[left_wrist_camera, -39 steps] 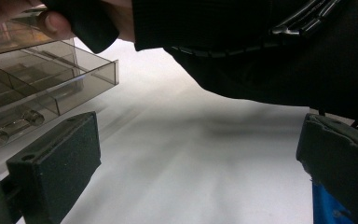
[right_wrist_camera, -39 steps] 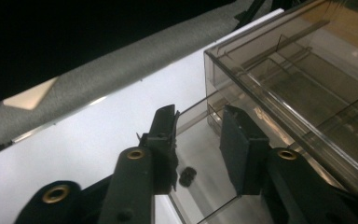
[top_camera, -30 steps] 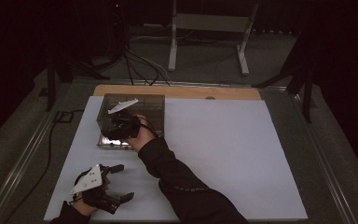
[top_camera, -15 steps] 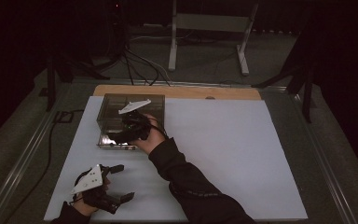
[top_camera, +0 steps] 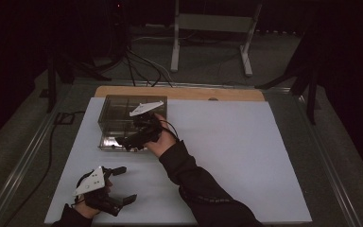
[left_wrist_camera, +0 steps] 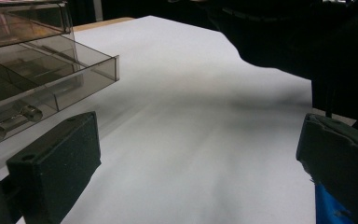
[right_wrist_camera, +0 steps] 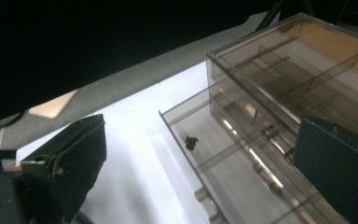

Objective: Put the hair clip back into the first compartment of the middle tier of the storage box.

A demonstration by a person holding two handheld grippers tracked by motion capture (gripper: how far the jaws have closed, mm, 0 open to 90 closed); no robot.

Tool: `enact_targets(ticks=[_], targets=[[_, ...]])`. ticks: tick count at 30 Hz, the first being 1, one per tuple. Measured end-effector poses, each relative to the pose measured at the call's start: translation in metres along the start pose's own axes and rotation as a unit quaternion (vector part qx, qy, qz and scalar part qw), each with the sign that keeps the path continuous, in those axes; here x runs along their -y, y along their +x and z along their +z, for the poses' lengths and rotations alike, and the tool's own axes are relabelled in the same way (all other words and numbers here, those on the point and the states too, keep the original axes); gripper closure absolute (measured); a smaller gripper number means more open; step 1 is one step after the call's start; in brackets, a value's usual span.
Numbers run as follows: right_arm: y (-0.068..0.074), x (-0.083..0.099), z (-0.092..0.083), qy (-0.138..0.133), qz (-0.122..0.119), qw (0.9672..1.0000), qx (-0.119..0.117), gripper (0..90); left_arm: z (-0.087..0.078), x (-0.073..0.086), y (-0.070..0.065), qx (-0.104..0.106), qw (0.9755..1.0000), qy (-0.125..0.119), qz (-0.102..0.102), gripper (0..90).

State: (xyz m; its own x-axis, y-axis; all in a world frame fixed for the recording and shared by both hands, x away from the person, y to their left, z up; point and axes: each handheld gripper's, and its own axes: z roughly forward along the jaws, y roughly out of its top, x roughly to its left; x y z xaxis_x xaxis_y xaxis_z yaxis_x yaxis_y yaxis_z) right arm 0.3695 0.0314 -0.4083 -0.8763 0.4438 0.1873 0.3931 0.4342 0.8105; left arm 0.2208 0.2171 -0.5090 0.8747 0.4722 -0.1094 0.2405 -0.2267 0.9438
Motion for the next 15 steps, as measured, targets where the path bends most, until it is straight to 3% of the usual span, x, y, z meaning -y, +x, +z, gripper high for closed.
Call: enact_targets(ticks=[9,15], targets=[[-0.001,0.006,-0.018,0.002,-0.009,0.9999,0.007,0.0,-0.001,0.001,-0.001,0.000,1.0000,0.001,0.003,0.7],[-0.003,0.012,-0.034,-0.014,-0.005,0.9998,0.010,0.0,-0.002,0.000,0.000,0.000,1.0000,-0.002,0.002,0.7]])
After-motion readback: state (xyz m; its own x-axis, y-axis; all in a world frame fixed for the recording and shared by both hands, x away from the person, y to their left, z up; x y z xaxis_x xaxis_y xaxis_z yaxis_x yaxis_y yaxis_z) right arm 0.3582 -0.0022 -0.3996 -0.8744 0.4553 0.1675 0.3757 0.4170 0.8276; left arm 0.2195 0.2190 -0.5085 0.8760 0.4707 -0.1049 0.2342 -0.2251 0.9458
